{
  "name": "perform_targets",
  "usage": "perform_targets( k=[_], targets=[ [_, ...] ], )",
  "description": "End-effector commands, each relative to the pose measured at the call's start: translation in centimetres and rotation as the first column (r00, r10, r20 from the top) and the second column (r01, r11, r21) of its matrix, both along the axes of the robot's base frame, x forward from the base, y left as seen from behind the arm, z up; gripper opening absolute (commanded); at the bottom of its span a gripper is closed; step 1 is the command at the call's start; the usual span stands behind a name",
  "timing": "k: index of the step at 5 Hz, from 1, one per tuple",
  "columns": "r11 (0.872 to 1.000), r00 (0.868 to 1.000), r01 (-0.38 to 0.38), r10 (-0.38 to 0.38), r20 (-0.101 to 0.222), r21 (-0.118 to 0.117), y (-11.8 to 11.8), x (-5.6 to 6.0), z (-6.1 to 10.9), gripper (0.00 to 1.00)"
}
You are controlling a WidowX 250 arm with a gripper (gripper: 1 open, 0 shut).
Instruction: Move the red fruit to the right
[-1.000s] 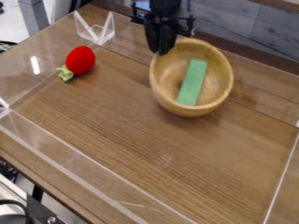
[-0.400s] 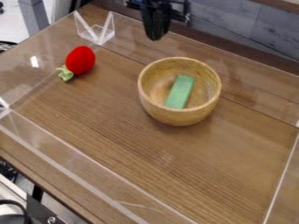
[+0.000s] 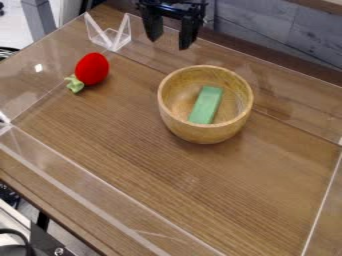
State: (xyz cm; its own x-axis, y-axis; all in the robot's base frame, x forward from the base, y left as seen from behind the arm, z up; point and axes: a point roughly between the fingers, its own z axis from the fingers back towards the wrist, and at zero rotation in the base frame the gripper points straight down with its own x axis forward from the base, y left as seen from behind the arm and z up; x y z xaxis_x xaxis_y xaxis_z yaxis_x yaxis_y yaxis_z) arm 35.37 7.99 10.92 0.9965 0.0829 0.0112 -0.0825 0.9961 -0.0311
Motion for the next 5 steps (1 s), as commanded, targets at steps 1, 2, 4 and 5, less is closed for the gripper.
perform_targets(
  k=[1, 2, 4, 5],
  targets=[
    [0.998, 0.996, -0.067, 0.066, 0.053, 0.02, 1.1, 0.2, 1.8, 1.0],
    [0.998, 0.997, -0.063, 0.062, 0.048, 0.024, 1.5, 0.2, 0.5, 1.0],
    [1.0, 1.0, -0.01, 0.009, 0.027, 0.028, 3.2, -0.5, 0.0, 1.0],
    [0.999, 0.999, 0.036, -0.037, 0.017, 0.033, 5.4, -1.4, 0.7, 1.0]
  ],
)
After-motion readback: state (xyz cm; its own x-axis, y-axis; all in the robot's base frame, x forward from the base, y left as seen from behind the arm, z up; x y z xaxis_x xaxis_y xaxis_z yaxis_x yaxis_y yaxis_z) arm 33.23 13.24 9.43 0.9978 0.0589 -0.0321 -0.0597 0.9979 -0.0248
